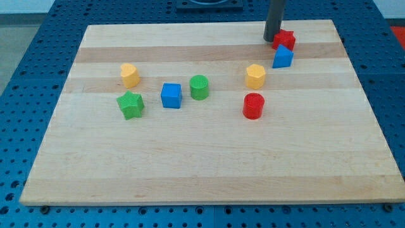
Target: Push the blue triangle close bottom to the red star
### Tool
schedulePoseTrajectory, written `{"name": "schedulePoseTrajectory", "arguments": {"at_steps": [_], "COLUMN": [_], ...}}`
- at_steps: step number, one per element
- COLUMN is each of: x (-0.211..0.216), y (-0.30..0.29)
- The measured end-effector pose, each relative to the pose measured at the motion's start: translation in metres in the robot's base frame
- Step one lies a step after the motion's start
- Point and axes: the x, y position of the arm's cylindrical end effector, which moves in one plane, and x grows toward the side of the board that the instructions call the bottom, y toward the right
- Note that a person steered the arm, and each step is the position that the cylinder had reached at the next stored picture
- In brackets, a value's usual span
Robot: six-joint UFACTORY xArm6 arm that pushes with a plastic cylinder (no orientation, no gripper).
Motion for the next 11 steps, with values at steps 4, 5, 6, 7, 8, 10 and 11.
{"name": "schedulePoseTrajectory", "arguments": {"at_steps": [4, 5, 6, 7, 8, 10, 11], "x": [0.020, 0.024, 0.047, 0.063, 0.064, 0.064, 0.064], "y": [-0.007, -0.024, -0.024, -0.022, -0.002, 0.026, 0.019]}}
